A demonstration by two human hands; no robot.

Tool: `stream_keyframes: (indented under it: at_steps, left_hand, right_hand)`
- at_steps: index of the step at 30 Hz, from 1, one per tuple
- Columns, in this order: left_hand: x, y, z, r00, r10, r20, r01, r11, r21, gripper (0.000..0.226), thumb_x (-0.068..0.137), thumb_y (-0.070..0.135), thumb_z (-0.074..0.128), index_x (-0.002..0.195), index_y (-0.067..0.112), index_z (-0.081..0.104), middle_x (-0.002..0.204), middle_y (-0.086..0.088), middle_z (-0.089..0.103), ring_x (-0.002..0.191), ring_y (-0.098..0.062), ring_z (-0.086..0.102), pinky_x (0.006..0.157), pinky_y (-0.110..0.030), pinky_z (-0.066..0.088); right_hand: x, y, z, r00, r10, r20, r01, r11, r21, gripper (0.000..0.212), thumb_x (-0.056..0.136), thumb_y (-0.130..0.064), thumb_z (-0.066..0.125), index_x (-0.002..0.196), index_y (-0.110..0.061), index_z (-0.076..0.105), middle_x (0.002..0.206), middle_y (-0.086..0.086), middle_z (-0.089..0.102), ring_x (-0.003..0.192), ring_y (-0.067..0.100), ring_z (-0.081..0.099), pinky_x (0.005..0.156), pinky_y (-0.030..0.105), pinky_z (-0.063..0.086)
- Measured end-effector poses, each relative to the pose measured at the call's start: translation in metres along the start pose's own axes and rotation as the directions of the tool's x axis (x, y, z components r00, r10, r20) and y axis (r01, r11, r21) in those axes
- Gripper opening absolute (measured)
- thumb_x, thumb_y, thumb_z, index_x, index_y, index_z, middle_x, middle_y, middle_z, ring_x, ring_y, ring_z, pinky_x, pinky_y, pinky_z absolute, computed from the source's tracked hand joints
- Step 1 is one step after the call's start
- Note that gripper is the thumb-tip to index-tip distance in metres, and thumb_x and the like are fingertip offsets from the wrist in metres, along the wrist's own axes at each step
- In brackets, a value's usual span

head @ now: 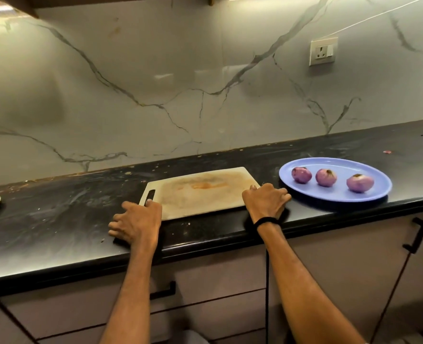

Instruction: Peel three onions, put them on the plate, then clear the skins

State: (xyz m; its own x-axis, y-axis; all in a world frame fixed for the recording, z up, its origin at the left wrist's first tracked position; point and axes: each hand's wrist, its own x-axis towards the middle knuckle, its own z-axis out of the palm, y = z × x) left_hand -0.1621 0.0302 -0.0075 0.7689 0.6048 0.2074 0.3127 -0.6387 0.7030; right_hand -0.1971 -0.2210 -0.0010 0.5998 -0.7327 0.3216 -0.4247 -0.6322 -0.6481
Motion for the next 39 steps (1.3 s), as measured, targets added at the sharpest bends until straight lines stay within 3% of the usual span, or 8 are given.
stream_keyframes:
  at_steps: [14,20,23,27,30,33,36,39]
  left_hand:
    - [-0.022,0.006,0.002,0.926,0.344,-0.155,-0.342,0.939,0.040,0.046,0.091,0.042,0.063,0.120,0.007,0.055,0.125,-0.030,0.052,0.119,-0.046,0.046,0.102,-0.055,0.033]
    - [-0.042,0.041,0.019,0.901,0.431,-0.051,-0.433,0.897,-0.083,0.040,0.091,0.032,0.064,0.125,0.012,0.056,0.129,-0.026,0.053,0.124,-0.044,0.046,0.105,-0.056,0.035]
    - [-0.059,0.076,0.036,0.821,0.570,0.034,-0.559,0.813,-0.163,0.038,0.091,0.031,0.064,0.125,0.016,0.056,0.120,-0.018,0.060,0.115,-0.036,0.053,0.100,-0.049,0.044]
    - [-0.096,0.139,0.064,0.649,0.737,0.190,-0.686,0.675,-0.272,0.043,0.089,0.027,0.067,0.129,0.017,0.055,0.118,-0.012,0.061,0.111,-0.028,0.057,0.096,-0.041,0.047]
    - [-0.124,0.186,0.091,0.542,0.770,0.337,-0.715,0.633,-0.295,0.059,0.084,0.034,0.069,0.138,0.021,0.050,0.123,-0.014,0.060,0.115,-0.032,0.056,0.100,-0.043,0.048]
    - [-0.144,0.219,0.116,0.477,0.745,0.467,-0.741,0.627,-0.242,0.077,0.078,0.036,0.069,0.149,0.025,0.040,0.134,-0.017,0.055,0.123,-0.037,0.053,0.105,-0.045,0.045]
    - [-0.158,0.236,0.135,0.431,0.707,0.560,-0.777,0.607,-0.168,0.086,0.076,0.042,0.069,0.153,0.031,0.033,0.146,-0.013,0.049,0.134,-0.036,0.045,0.112,-0.049,0.034]
    - [-0.166,0.242,0.151,0.407,0.696,0.591,-0.793,0.591,-0.150,0.080,0.080,0.058,0.066,0.151,0.035,0.036,0.149,-0.010,0.048,0.137,-0.036,0.042,0.114,-0.052,0.026]
  right_hand:
    - [-0.007,0.010,-0.020,0.993,-0.108,0.047,0.098,0.979,0.181,0.031,0.083,-0.006,0.060,0.113,-0.005,0.060,0.120,0.020,0.046,0.103,0.038,0.049,0.092,0.033,0.039]
    - [0.026,0.034,-0.049,0.985,-0.152,0.079,0.139,0.979,0.148,0.029,0.088,-0.013,0.064,0.116,-0.007,0.063,0.118,0.019,0.060,0.106,0.034,0.058,0.086,0.032,0.044]
    - [0.052,0.055,-0.068,0.986,-0.164,-0.014,0.165,0.981,0.106,0.012,0.089,-0.014,0.060,0.098,-0.007,0.065,0.107,0.018,0.067,0.106,0.034,0.058,0.074,0.027,0.032]
    - [0.091,0.091,-0.094,0.989,-0.077,-0.126,0.078,0.997,-0.003,0.034,0.089,-0.030,0.061,0.114,-0.007,0.064,0.118,0.025,0.057,0.115,0.038,0.047,0.097,0.039,0.032]
    - [0.124,0.124,-0.104,0.998,-0.038,-0.040,0.027,0.968,-0.248,0.063,0.080,-0.058,0.065,0.126,-0.016,0.057,0.135,0.026,0.042,0.131,0.041,0.031,0.114,0.048,0.020]
    - [0.151,0.147,-0.106,0.983,-0.006,0.181,0.070,0.935,-0.348,0.084,0.070,-0.074,0.067,0.137,-0.028,0.045,0.149,0.025,0.026,0.141,0.043,0.016,0.115,0.058,0.009]
    - [0.167,0.157,-0.100,0.928,-0.026,0.372,0.154,0.936,-0.318,0.102,0.058,-0.080,0.069,0.145,-0.041,0.034,0.153,0.019,0.027,0.141,0.040,0.020,0.112,0.056,0.023]
    - [0.177,0.160,-0.089,0.918,-0.094,0.385,0.238,0.907,-0.347,0.105,0.053,-0.089,0.057,0.145,-0.046,0.032,0.149,0.014,0.038,0.135,0.039,0.031,0.107,0.053,0.030]
